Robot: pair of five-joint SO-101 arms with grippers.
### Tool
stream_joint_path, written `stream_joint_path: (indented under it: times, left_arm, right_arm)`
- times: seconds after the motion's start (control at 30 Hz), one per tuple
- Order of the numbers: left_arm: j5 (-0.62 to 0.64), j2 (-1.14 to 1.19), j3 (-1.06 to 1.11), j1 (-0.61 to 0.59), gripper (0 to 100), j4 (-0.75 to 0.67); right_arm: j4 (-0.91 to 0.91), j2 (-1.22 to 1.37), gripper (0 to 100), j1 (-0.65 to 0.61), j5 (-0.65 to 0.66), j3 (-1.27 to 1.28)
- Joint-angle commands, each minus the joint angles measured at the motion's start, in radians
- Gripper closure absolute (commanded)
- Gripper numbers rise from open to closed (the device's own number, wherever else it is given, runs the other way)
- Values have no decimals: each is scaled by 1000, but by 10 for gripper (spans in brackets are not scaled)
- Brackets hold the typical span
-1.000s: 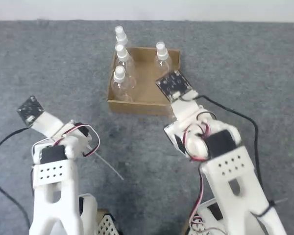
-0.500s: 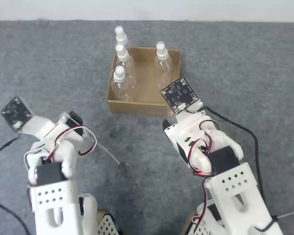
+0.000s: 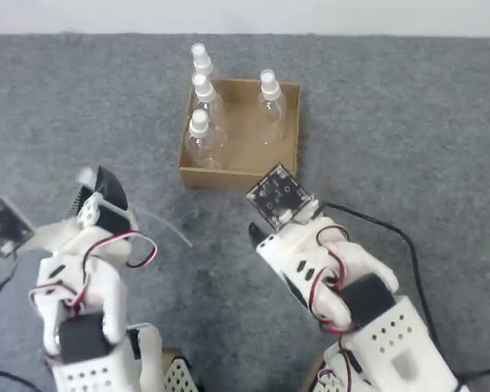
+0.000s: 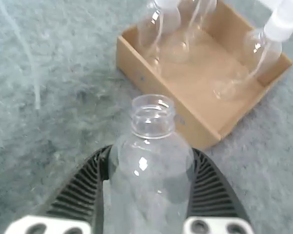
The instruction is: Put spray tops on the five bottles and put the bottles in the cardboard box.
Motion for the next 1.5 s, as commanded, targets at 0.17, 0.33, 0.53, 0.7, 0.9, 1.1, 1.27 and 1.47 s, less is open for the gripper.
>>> stream_joint_path:
  times: [0.17,0.33,0.53,0.7,0.9,1.1,1.27,1.47]
  left_arm:
    - [83,-249,-13,3,989,-29]
    - [87,-239,-19,5,989,-84]
    - [87,-239,-27,5,989,-193]
    - [87,-239,-27,6,989,-287]
    - [87,-239,-67,92,989,-345]
    - [87,-239,-150,172,989,-270]
    - [87,-239,-157,249,989,-229]
    - [87,-239,-157,295,989,-161]
  right_arm:
    - [-125,-125,919,-19,2,74]
    - [-265,-170,919,-19,2,187]
    - [-407,-262,919,-21,2,324]
    - [-476,-349,918,-44,2,422]
    - [-478,-440,919,-136,31,500]
    - [-516,-532,919,-139,157,578]
    - [-572,-568,919,-140,163,626]
    - [-575,-567,919,-140,163,626]
